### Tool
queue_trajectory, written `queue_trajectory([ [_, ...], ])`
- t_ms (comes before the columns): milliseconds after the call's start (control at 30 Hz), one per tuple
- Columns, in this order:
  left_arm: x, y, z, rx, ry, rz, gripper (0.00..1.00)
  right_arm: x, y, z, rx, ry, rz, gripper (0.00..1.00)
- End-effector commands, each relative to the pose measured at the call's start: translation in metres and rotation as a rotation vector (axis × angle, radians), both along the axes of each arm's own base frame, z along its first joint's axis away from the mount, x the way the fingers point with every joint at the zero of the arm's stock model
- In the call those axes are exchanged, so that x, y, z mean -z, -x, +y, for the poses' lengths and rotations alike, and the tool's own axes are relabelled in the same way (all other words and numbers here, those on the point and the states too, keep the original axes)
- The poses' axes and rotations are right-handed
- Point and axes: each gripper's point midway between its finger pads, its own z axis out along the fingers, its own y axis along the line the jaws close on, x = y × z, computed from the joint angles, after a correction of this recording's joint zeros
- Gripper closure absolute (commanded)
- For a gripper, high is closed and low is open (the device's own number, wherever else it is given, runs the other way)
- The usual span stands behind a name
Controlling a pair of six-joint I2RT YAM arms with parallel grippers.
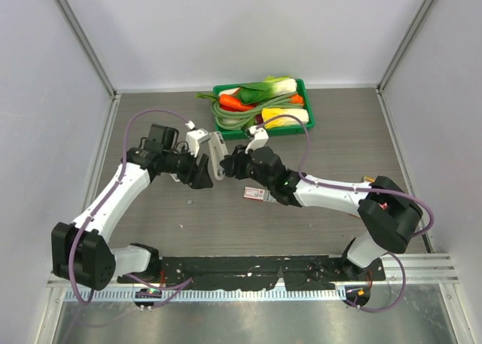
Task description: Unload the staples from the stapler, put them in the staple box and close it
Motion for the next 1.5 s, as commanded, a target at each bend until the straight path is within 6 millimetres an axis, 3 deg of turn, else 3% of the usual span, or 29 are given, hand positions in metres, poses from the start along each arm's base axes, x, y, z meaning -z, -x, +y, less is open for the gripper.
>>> queue_trajectory([
  [0, 0.004, -0.003, -0.012, 0.068, 0.017, -0.014, 0.39, -0.096, -0.006, 0.006, 0.066, -0.365, -0.104, 0.99],
  [400, 0.008, -0.020, -0.017, 0.084, 0.021, -0.071, 0.28, -0.096, 0.009, 0.011, 0.016, -0.420, -0.074, 0.99],
  [467, 0.008, -0.022, -0.019, 0.083, 0.022, -0.074, 0.22, -0.096, 0.012, 0.013, 0.006, -0.432, -0.069, 0.99],
  [567, 0.010, -0.023, -0.021, 0.088, 0.018, -0.075, 0.23, -0.097, 0.017, 0.016, -0.007, -0.443, -0.063, 0.99],
  [667, 0.008, -0.025, -0.021, 0.086, 0.020, -0.087, 0.27, -0.098, 0.021, 0.019, -0.020, -0.451, -0.055, 0.99],
  [767, 0.008, -0.023, -0.022, 0.105, 0.025, -0.097, 0.42, -0.096, 0.023, 0.019, -0.025, -0.457, -0.048, 0.99],
  [800, 0.009, -0.021, -0.022, 0.108, 0.026, -0.091, 0.55, -0.098, 0.023, 0.019, -0.025, -0.464, -0.048, 0.99],
  [867, 0.009, -0.020, -0.021, 0.110, 0.024, -0.092, 0.64, -0.098, 0.024, 0.019, -0.027, -0.467, -0.046, 0.99],
  [1133, 0.011, -0.030, -0.012, 0.066, -0.033, -0.144, 0.66, -0.087, 0.027, 0.019, -0.038, -0.440, -0.033, 0.99],
  [1300, 0.030, -0.050, 0.013, -0.017, -0.188, -0.223, 0.78, -0.077, 0.032, 0.011, -0.047, -0.373, -0.034, 0.99],
  [1467, 0.038, -0.062, 0.030, -0.042, -0.303, -0.318, 0.81, -0.056, 0.043, 0.003, -0.073, -0.288, -0.012, 0.99],
])
